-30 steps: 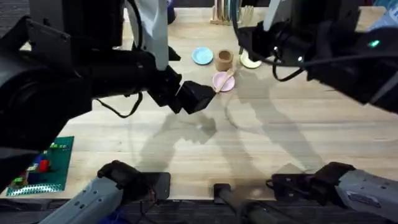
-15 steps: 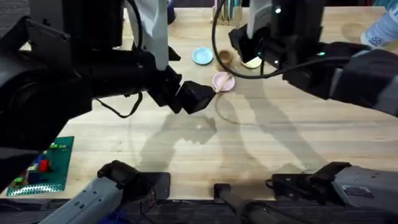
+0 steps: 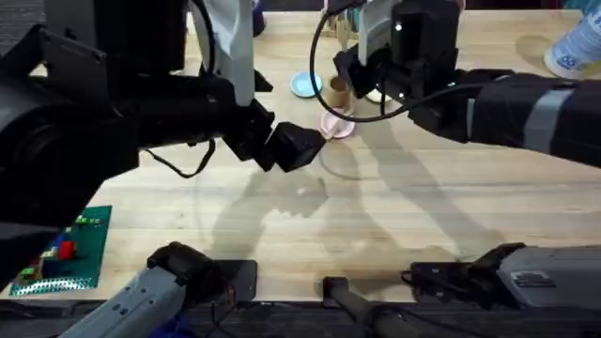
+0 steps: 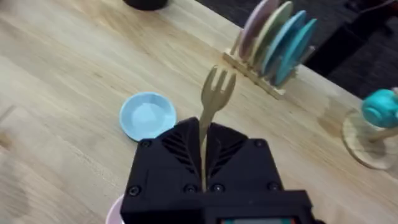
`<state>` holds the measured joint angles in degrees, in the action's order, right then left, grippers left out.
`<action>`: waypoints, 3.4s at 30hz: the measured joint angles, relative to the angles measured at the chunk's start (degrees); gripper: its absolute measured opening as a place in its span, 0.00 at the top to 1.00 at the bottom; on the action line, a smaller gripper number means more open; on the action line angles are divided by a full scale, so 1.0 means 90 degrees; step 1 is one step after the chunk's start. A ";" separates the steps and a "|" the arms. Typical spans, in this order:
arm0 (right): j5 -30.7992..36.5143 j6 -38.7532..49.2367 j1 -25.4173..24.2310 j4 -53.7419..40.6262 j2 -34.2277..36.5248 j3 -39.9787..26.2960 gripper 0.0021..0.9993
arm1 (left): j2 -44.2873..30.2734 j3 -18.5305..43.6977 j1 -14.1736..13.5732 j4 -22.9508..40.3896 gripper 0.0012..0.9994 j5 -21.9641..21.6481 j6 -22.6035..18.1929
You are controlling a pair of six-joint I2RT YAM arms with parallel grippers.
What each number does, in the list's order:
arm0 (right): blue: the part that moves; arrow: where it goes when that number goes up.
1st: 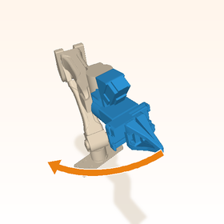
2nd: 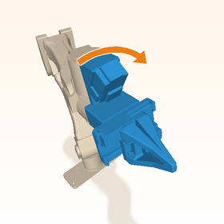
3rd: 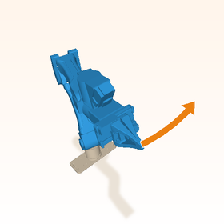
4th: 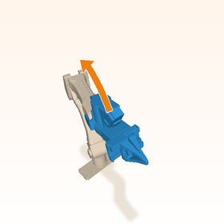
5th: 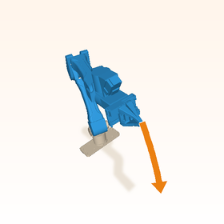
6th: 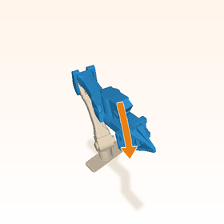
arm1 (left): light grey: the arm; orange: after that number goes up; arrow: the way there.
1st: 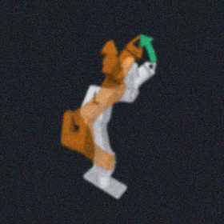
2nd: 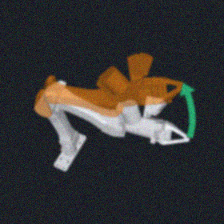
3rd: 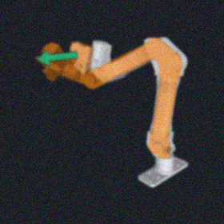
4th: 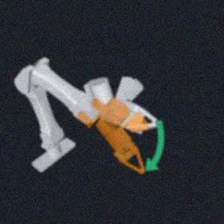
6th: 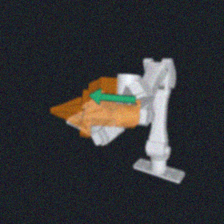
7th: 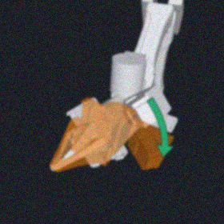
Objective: Pick up a utensil and set it on the pink plate, then put the other utensil in the container.
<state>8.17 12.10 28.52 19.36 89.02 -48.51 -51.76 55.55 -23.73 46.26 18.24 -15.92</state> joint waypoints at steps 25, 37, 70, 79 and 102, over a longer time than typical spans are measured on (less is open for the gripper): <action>-0.0968 -0.0005 -0.0339 0.0320 0.0984 0.0003 0.97 | -0.0001 0.0000 0.0000 0.0000 0.01 0.0000 0.0000; -0.1011 -0.0007 -0.0339 0.0131 0.0986 0.0005 0.89 | 0.0001 0.0000 0.0000 0.0000 0.01 0.0000 0.0000; -0.1011 0.0016 -0.0339 -0.0725 -0.0554 0.0010 0.00 | 0.0000 0.0000 0.0000 0.0119 0.01 0.0000 0.0000; -0.1009 0.0015 -0.0339 -0.2921 -0.2066 0.0017 0.00 | 0.0001 0.0000 0.0000 0.0119 0.01 0.0000 0.0000; 0.0004 0.0012 -0.0339 -0.6579 -0.5805 0.0019 0.00 | -0.0001 0.0000 0.0000 0.0119 0.01 0.0197 0.0000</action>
<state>8.21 12.21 25.47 -39.85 36.77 -48.34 -51.77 55.55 -23.73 47.33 20.01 -15.92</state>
